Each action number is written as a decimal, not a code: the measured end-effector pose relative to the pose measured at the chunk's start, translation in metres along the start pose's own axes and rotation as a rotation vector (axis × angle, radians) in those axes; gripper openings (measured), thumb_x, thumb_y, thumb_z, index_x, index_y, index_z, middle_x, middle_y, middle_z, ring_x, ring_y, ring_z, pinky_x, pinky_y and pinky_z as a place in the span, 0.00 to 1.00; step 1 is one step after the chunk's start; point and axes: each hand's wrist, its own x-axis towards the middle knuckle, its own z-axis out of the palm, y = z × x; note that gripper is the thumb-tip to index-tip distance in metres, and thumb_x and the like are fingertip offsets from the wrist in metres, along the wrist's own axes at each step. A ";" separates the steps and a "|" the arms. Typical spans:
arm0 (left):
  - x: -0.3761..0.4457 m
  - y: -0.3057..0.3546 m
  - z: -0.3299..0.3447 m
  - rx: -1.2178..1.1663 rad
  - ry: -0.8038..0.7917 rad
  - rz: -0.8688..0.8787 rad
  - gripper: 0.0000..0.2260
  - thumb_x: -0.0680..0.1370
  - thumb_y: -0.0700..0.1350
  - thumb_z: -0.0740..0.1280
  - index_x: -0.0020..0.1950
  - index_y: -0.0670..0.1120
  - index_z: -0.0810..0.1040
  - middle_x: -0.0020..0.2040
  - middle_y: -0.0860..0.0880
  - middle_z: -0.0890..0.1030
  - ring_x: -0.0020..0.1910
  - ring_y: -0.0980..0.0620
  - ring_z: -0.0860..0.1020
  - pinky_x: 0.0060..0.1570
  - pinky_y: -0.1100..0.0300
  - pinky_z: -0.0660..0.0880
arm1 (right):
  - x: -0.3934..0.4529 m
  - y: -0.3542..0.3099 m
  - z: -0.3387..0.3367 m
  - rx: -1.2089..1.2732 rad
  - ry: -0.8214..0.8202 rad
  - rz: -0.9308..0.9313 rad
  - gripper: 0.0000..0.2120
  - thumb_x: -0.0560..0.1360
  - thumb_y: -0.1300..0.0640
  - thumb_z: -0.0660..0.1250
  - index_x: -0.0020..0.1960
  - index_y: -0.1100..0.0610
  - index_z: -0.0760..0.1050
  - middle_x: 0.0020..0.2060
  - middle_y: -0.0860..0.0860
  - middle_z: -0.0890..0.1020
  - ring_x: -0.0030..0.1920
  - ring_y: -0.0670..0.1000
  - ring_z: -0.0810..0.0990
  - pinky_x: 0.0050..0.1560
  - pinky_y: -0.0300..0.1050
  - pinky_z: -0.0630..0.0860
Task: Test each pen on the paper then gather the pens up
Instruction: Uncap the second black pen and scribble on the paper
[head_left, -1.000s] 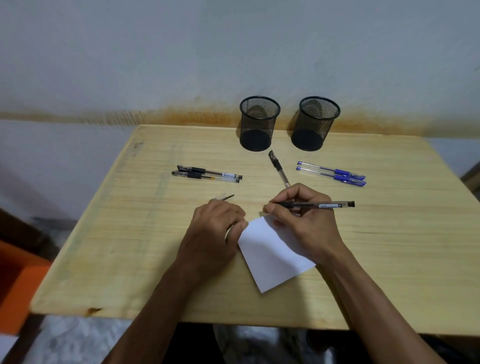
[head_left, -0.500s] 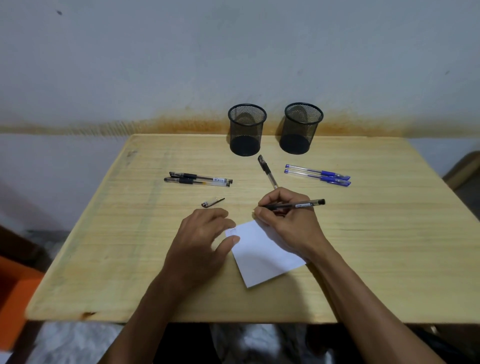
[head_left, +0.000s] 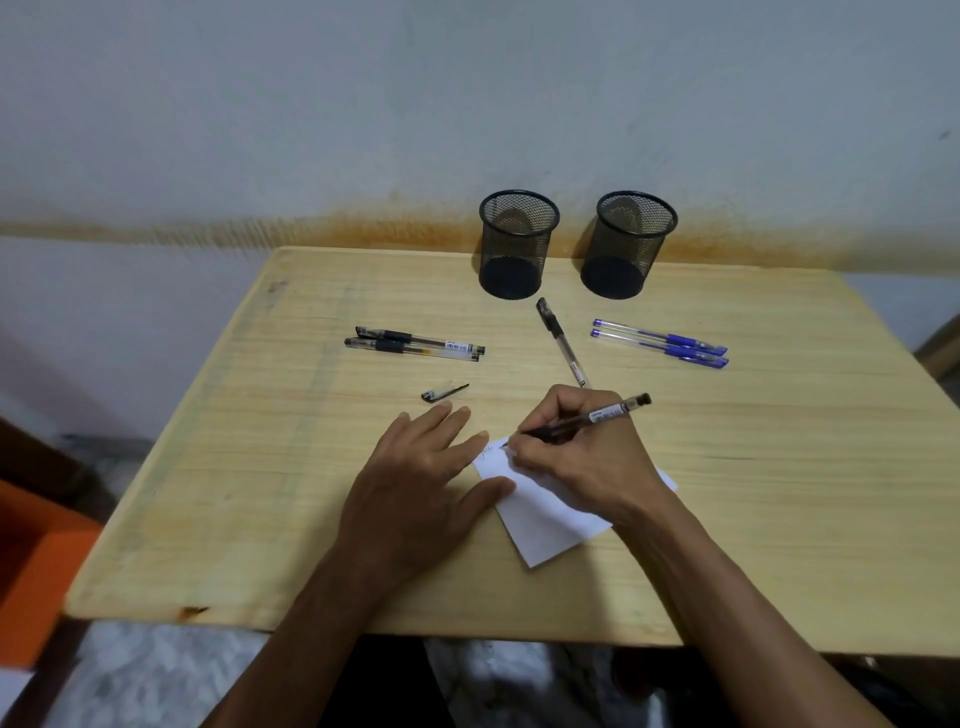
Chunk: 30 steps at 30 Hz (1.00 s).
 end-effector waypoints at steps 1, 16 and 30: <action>0.001 0.000 0.000 0.016 -0.020 0.006 0.26 0.76 0.64 0.63 0.60 0.45 0.83 0.64 0.43 0.81 0.66 0.43 0.77 0.62 0.39 0.73 | 0.001 0.000 0.001 0.003 0.005 0.011 0.06 0.66 0.69 0.76 0.36 0.63 0.80 0.31 0.57 0.85 0.32 0.59 0.85 0.34 0.57 0.81; -0.001 0.002 -0.002 0.066 -0.114 -0.027 0.30 0.79 0.65 0.53 0.70 0.48 0.76 0.72 0.46 0.73 0.75 0.47 0.67 0.74 0.42 0.61 | 0.003 0.000 0.008 -0.155 0.023 0.015 0.07 0.65 0.67 0.73 0.32 0.63 0.75 0.24 0.51 0.81 0.25 0.43 0.76 0.27 0.38 0.71; -0.001 0.003 -0.001 0.040 -0.111 -0.043 0.30 0.78 0.65 0.53 0.70 0.48 0.76 0.73 0.47 0.73 0.76 0.49 0.65 0.75 0.43 0.60 | 0.003 0.002 0.009 -0.062 0.023 0.022 0.08 0.65 0.68 0.73 0.32 0.64 0.75 0.26 0.56 0.83 0.27 0.51 0.80 0.28 0.45 0.75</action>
